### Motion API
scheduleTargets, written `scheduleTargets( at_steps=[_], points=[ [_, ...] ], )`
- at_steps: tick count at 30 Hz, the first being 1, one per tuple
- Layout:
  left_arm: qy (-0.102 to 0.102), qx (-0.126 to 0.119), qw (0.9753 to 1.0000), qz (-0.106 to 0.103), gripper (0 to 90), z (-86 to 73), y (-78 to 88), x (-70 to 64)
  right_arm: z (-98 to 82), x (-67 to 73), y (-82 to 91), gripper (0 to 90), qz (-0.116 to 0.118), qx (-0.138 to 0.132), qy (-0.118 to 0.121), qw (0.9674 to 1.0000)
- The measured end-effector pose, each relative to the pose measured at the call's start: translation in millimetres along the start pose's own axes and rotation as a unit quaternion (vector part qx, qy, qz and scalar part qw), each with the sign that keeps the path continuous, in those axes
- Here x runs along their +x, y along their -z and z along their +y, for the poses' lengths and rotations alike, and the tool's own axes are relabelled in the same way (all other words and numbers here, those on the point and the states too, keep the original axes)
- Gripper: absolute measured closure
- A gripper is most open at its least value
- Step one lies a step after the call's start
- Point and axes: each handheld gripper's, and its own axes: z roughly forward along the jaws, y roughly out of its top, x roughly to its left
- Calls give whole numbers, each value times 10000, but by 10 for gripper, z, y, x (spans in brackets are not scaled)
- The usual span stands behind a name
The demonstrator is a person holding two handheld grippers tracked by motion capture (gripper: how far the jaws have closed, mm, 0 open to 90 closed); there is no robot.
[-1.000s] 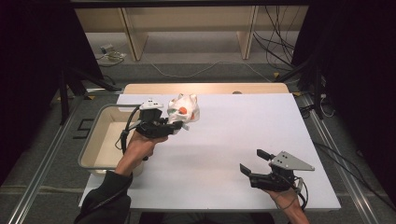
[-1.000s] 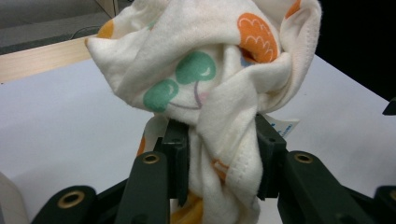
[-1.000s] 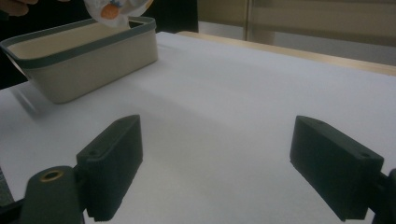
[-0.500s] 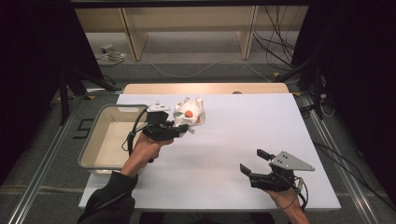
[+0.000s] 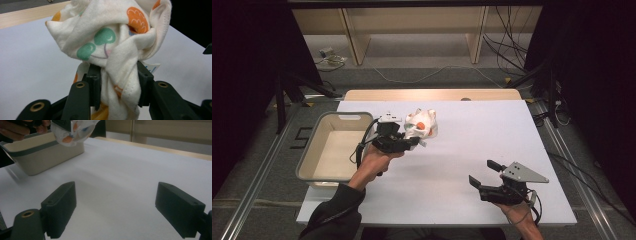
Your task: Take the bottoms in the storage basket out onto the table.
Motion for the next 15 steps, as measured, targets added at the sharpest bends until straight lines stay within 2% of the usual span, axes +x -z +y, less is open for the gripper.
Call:
scheduleTargets(
  at_steps=[15],
  points=[
    [-39, 147, 9998, -84, 636, -26, -119, -69, 1, -2, 3, 180, -8, -9, 3, 10000]
  ],
)
